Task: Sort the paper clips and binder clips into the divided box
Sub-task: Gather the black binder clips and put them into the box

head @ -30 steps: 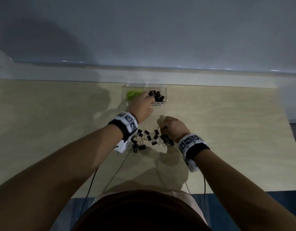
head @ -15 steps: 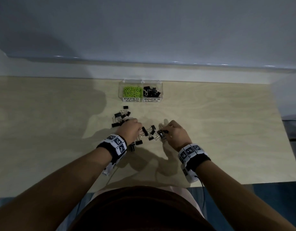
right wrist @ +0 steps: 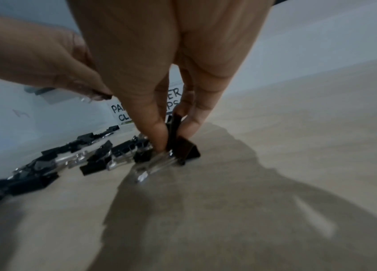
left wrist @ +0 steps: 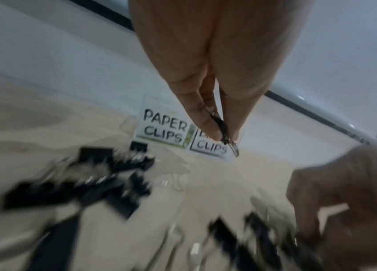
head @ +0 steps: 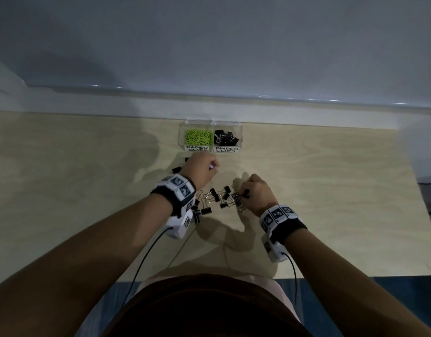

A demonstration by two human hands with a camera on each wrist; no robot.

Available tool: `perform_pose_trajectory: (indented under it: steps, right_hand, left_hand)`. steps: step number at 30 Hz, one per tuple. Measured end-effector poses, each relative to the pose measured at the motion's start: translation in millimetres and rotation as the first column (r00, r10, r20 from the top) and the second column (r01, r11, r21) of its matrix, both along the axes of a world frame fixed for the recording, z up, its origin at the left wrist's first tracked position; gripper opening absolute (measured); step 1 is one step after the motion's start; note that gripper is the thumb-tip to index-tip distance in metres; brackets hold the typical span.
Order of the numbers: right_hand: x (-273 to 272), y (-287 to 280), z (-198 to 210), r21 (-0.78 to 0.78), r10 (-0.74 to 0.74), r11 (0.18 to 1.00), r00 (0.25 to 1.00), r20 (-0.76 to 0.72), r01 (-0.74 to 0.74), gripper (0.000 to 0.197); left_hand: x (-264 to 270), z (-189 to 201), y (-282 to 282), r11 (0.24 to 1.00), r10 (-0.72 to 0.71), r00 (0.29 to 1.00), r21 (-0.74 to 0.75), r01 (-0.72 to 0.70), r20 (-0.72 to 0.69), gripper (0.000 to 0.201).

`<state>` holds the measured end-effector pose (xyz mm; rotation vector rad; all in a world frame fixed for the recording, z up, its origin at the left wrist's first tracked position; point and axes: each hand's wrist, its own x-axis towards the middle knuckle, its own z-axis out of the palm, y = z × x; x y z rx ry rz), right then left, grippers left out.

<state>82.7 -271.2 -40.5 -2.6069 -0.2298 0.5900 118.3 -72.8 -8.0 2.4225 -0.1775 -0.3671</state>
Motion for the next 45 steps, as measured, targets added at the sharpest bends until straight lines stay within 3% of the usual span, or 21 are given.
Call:
perform_pose_trajectory:
  steps: [3, 7, 9, 13, 17, 19, 21, 24, 26, 31, 39, 45]
  right_hand:
    - [10.5, 0.9, 11.6, 0.011, 0.028, 1.000, 1.000, -0.006, -0.028, 0.003]
    - [45.8, 8.8, 34.0, 0.183, -0.168, 0.970, 0.985, 0.044, 0.158, 0.010]
    - [69.3, 17.4, 45.9, 0.218, -0.174, 0.965, 0.977, 0.121, 0.145, 0.010]
    - [104.8, 35.9, 58.8, 0.185, -0.153, 0.977, 0.953, 0.262, 0.106, 0.008]
    - [91.0, 35.9, 55.2, 0.120, -0.113, 0.990, 0.943, 0.313, 0.078, 0.017]
    - [67.8, 30.6, 47.4, 0.074, -0.080, 0.995, 0.965, 0.249, 0.063, 0.016]
    - [43.2, 26.3, 37.0, -0.007, -0.035, 0.999, 0.996, 0.085, 0.035, 0.015]
    - [13.9, 27.6, 28.2, -0.118, 0.044, 0.991, 0.993, -0.111, -0.057, 0.013]
    - [0.9, 31.5, 22.9, -0.103, 0.104, 0.988, 0.988, -0.116, -0.116, 0.013]
    - [-10.6, 34.1, 16.2, -0.044, 0.004, 0.999, 0.997, -0.080, -0.008, 0.024]
    - [-13.7, 31.2, 12.8, -0.018, -0.110, 0.994, 0.990, -0.085, 0.109, 0.012]
    - [-5.5, 19.2, 10.9, 0.041, -0.230, 0.972, 0.971, -0.068, 0.233, 0.006]
  left_hand:
    - [34.7, 17.9, -12.2, 0.998, 0.047, 0.999, -0.046, -0.045, 0.026, 0.008]
    - [76.5, 31.6, -23.8, 0.997, 0.073, 0.995, -0.023, -0.071, 0.065, 0.007]
    - [88.0, 31.3, -25.2, 0.998, 0.059, 0.997, -0.001, -0.059, 0.049, 0.007]
    - [89.6, 27.3, -19.3, 0.998, 0.033, 0.993, 0.046, -0.039, 0.118, 0.021]
    - [55.0, 22.3, -10.9, 0.999, -0.007, 0.984, 0.044, -0.001, 0.178, 0.021]
    - [25.2, 11.8, -6.8, 0.991, -0.108, 0.988, 0.096, 0.098, 0.111, 0.017]
    - [-5.9, -2.8, -4.7, 0.963, -0.221, 0.975, 0.154, 0.221, -0.018, 0.018]
    - [-35.8, -23.0, -7.7, 0.933, -0.277, 0.951, 0.198, 0.300, -0.135, 0.032]
    - [-44.5, -31.0, -12.1, 0.924, -0.265, 0.954, 0.247, 0.293, -0.141, 0.038]
    - [-51.2, -33.9, -18.3, 0.902, -0.270, 0.960, 0.330, 0.277, -0.070, 0.027]
    - [-51.4, -37.0, -13.7, 0.950, -0.191, 0.973, 0.225, 0.216, -0.130, 0.023]
    - [-48.9, -36.4, -10.2, 0.939, -0.217, 0.966, 0.242, 0.245, -0.137, 0.017]
